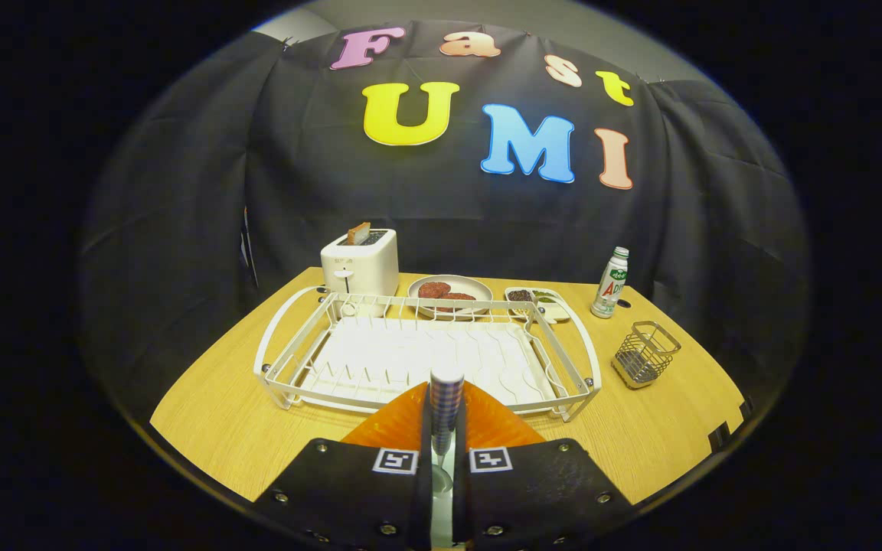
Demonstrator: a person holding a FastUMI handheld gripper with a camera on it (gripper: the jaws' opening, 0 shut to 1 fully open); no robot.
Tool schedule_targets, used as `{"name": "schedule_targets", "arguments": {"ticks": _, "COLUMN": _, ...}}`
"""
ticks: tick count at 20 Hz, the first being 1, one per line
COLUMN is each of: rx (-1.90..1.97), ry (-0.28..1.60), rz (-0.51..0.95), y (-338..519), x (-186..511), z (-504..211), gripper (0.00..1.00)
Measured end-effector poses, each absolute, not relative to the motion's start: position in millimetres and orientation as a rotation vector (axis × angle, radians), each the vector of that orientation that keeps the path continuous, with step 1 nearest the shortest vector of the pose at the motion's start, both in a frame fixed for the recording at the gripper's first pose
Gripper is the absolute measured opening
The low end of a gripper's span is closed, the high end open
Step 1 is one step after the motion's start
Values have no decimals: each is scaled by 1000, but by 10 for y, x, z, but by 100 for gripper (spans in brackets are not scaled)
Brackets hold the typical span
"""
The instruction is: Take the plate from the dish rack, then take the spoon from the basket and place it into the plate.
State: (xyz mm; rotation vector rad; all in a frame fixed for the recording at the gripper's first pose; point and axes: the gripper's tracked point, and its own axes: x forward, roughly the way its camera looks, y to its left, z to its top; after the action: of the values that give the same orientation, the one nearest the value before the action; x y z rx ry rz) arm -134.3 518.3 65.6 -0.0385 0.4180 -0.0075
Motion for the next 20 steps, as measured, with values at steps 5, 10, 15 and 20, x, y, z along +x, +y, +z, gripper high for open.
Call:
{"name": "schedule_targets", "arguments": {"ticks": 5, "rx": -8, "ry": 439, "rz": -51, "y": 5067, "x": -1495, "z": 556, "gripper": 12}}
{"name": "schedule_targets", "arguments": {"ticks": 10, "rx": -2, "ry": 426, "rz": -60, "y": 4965, "x": -1567, "z": 592, "gripper": 25}}
{"name": "schedule_targets", "arguments": {"ticks": 15, "rx": 17, "ry": 431, "rz": -61, "y": 4916, "x": -1581, "z": 613, "gripper": 32}}
{"name": "schedule_targets", "arguments": {"ticks": 20, "rx": 3, "ry": 409, "rz": -53, "y": 4911, "x": -1508, "z": 753, "gripper": 32}}
